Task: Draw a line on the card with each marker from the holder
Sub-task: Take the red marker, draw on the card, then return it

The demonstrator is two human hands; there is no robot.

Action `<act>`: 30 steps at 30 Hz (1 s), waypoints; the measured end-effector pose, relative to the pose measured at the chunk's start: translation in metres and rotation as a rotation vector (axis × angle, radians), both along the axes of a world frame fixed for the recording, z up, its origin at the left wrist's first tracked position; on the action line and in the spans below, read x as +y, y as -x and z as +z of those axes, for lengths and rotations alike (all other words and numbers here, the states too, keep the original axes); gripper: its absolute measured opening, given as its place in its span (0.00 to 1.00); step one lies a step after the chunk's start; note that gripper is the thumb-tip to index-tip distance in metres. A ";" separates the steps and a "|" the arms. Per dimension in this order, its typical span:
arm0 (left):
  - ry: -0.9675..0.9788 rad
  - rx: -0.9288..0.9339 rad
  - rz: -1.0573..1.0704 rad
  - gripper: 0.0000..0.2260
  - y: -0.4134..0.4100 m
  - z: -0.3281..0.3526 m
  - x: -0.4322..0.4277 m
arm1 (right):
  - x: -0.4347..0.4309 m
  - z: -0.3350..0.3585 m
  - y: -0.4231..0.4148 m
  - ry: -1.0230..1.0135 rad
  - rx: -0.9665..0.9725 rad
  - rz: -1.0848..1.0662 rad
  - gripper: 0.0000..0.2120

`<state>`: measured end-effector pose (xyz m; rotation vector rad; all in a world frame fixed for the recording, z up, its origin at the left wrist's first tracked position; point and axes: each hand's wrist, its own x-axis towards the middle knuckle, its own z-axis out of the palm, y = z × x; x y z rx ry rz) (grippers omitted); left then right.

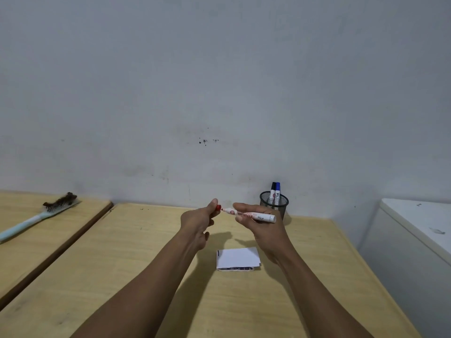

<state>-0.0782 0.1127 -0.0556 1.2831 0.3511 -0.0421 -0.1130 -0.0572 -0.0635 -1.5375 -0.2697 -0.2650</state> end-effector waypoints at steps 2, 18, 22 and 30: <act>-0.186 -0.171 0.022 0.08 -0.008 -0.017 0.011 | -0.004 -0.008 0.001 -0.014 0.022 -0.003 0.11; -1.200 -0.328 0.013 0.20 0.002 -0.074 0.032 | 0.012 -0.044 -0.016 0.004 0.179 -0.085 0.08; -1.312 -0.236 -0.128 0.17 0.024 -0.084 0.030 | 0.023 -0.050 -0.024 0.097 0.202 -0.013 0.07; -1.290 -0.295 -0.272 0.11 0.028 -0.090 0.035 | 0.027 -0.070 -0.025 0.387 0.188 -0.120 0.11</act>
